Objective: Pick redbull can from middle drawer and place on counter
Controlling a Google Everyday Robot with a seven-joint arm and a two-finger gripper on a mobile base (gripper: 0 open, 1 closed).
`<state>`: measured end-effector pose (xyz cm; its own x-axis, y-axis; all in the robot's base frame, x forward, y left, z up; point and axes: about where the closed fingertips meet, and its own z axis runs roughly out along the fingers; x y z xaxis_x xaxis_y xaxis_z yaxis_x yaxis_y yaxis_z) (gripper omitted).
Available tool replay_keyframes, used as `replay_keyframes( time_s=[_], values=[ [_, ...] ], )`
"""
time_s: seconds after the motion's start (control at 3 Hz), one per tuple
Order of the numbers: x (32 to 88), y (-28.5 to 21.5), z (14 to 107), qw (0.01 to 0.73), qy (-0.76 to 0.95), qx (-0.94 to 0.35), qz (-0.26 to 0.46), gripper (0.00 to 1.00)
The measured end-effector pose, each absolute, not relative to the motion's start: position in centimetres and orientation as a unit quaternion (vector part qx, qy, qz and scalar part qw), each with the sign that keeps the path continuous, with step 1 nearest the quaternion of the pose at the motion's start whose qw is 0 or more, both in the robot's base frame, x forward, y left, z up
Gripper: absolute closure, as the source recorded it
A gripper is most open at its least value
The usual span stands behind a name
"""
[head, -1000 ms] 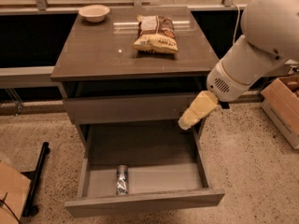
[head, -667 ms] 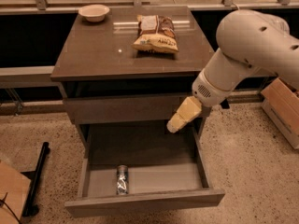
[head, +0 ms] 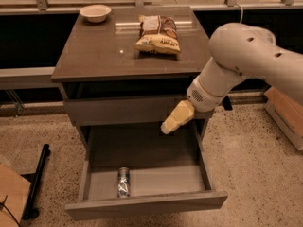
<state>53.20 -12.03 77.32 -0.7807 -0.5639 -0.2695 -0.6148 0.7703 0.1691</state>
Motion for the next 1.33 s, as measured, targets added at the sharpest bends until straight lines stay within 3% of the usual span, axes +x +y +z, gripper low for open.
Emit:
replay_keyframes(
  time_s=[0.67, 1.33],
  values=[
    [56.0, -7.9, 68.0, 0.037, 0.965, -0.229, 0.124, 0.00],
    [56.4, -7.2, 67.3, 0.040, 0.970, -0.209, 0.119, 0.00]
  ],
)
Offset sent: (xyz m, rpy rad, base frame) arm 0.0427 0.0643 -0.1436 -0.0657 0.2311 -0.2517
